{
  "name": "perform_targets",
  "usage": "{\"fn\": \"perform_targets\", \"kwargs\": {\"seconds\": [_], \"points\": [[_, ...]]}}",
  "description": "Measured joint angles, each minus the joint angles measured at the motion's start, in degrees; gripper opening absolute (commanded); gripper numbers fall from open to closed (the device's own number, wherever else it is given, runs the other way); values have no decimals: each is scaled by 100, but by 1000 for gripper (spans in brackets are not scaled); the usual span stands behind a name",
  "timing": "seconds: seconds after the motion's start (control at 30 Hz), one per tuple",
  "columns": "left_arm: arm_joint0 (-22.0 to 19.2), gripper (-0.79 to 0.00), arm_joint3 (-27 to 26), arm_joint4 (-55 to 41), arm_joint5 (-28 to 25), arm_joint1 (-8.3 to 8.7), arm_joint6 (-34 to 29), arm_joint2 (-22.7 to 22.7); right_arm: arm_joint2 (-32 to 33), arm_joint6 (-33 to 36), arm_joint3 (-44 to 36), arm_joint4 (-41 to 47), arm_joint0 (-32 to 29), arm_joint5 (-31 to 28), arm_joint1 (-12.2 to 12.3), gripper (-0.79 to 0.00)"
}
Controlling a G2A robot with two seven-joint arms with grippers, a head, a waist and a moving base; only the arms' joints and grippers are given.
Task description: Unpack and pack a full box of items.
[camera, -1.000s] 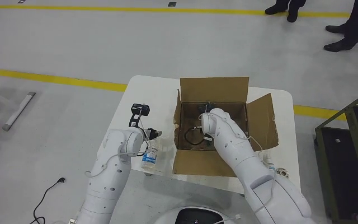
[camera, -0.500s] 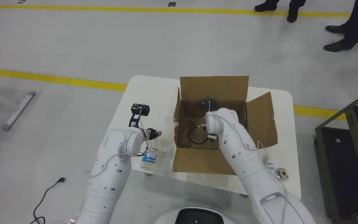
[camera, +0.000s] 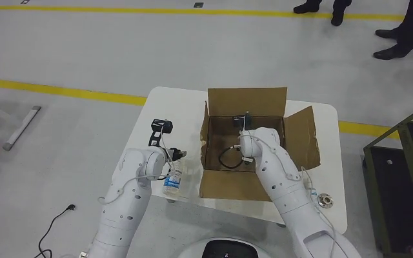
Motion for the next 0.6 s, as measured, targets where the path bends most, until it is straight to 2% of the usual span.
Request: {"fn": "perform_targets", "kwargs": {"seconds": [0.27,0.6], "points": [[0,0,0,0,0,0,0,0,17,-175,-131,-8,-105,-95,13,-785],[0,0,0,0,0,0,0,0,486,190,-1806,-313,-740,-340,173,-785]]}}
